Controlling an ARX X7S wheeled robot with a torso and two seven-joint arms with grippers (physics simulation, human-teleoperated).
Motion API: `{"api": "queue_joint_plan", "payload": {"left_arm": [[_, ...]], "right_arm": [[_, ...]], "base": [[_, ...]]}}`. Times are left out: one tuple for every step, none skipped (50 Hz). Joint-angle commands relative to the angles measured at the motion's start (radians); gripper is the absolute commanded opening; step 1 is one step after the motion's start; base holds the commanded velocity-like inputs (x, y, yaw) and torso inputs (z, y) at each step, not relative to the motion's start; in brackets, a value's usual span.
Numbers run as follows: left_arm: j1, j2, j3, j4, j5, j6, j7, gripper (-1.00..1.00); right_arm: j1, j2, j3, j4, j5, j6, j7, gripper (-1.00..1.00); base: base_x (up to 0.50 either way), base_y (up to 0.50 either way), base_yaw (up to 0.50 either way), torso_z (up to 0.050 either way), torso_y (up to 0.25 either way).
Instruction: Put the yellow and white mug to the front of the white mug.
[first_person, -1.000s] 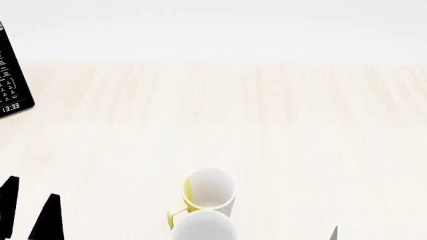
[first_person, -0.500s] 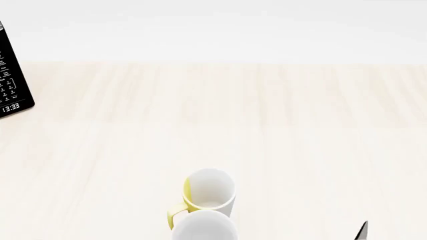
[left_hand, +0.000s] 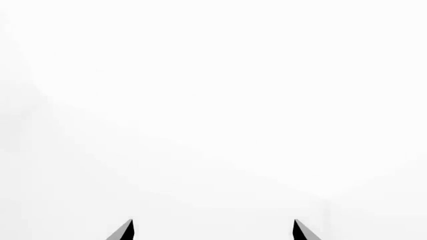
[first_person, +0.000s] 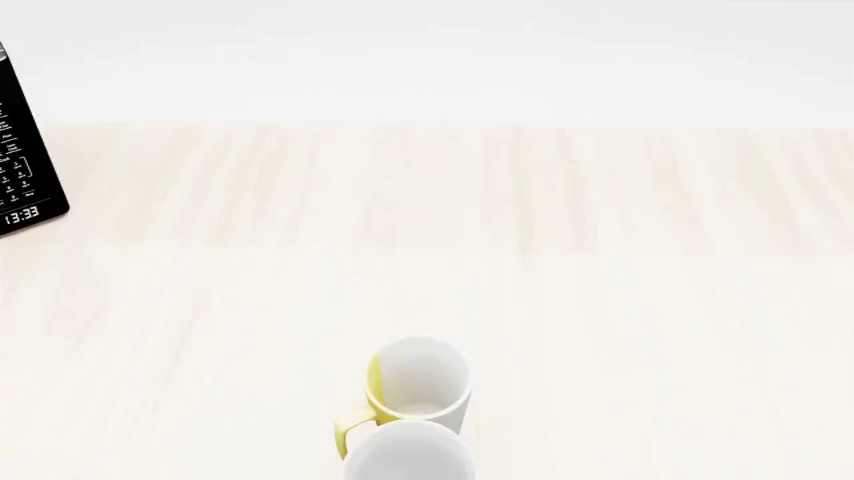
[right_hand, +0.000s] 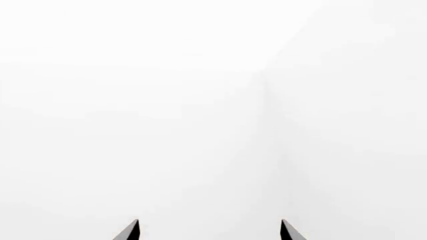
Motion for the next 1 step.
{"api": "queue_joint_plan", "payload": {"left_arm": [[0.031,-0.018,-0.042,0.059,-0.039,0.021,-0.042,1.00]], "right_arm": [[-0.087,-0.028,0.062,-0.036,-0.012,-0.161,0.001,1.00]], "base": [[0.00,0.00,0.00,0.000,0.000]]}}
